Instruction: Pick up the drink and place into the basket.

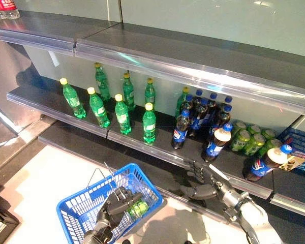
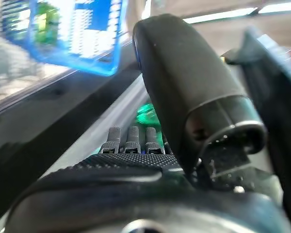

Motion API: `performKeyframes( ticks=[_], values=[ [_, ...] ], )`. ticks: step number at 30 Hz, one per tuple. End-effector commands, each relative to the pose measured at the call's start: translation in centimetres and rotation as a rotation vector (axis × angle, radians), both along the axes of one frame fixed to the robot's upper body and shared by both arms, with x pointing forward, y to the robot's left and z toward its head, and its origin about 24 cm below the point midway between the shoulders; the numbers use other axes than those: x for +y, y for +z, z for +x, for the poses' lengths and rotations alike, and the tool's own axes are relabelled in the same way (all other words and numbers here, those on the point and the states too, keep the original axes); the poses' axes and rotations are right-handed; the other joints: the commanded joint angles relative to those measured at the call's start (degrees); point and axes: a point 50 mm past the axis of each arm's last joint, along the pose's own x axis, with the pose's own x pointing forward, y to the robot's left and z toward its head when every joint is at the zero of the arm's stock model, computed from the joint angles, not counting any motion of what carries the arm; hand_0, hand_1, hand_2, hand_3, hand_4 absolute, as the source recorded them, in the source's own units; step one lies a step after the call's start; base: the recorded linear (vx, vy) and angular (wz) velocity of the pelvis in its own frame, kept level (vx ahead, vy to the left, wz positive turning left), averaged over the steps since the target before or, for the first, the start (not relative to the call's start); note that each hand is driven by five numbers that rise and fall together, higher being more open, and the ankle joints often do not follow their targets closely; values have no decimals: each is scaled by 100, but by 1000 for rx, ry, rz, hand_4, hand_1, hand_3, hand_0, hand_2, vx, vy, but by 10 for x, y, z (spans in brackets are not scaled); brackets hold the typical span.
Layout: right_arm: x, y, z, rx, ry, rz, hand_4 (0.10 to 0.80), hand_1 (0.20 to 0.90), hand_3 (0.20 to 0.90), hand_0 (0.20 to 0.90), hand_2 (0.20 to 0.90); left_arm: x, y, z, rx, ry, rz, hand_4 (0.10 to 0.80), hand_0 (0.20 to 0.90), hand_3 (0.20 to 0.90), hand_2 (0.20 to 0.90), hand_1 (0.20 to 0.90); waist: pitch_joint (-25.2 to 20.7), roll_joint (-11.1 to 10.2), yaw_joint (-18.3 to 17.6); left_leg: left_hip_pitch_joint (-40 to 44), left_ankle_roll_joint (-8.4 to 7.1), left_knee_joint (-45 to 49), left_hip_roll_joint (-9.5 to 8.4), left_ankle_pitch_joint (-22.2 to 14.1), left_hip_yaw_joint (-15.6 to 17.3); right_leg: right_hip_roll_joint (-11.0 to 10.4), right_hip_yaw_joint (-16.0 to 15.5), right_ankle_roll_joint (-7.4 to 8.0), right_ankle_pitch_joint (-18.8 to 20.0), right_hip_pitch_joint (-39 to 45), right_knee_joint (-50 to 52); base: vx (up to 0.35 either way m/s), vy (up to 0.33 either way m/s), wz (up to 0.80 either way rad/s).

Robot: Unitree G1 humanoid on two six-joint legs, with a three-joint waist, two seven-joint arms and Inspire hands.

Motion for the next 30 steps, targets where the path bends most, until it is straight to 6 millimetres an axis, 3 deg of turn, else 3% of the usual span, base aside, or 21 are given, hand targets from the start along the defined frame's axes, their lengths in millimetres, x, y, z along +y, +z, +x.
performKeyframes(
  ticks=[1,5,14,20,30],
  values=[
    [-2,71,21,-364,107,122,800,900,900,900,900,4,88,74,-584,-66,13,100,300,200,300,300,-355,-51,40,19,59,95,214,25,-124,-365,67,17,278,-115,236,0,0,0],
    [-5,103,23,-526,80,301,800,900,900,900,900,4,87,73,-579,-61,13,100,300,200,300,300,-383,-27,47,23,52,98,225,6,-109,-368,75,23,265,-118,235,0,0,0],
    [-12,130,13,-813,-233,506,800,900,900,900,900,3,86,71,-571,-29,11,100,300,200,300,300,-434,49,4,36,65,105,223,-24,-37,-382,140,37,268,-135,211,1,9,-7],
    [-25,121,14,-830,-646,249,800,900,900,900,900,1,90,70,-571,-2,11,100,300,200,300,300,-396,90,-61,60,74,100,230,9,41,-386,191,45,319,-149,194,0,4,-1],
    [-32,127,14,-908,-941,51,800,900,900,900,900,-3,89,70,-554,4,11,100,300,200,300,300,-353,137,-50,65,87,62,203,20,97,-411,167,73,376,-144,134,9,7,-6]
  ],
)
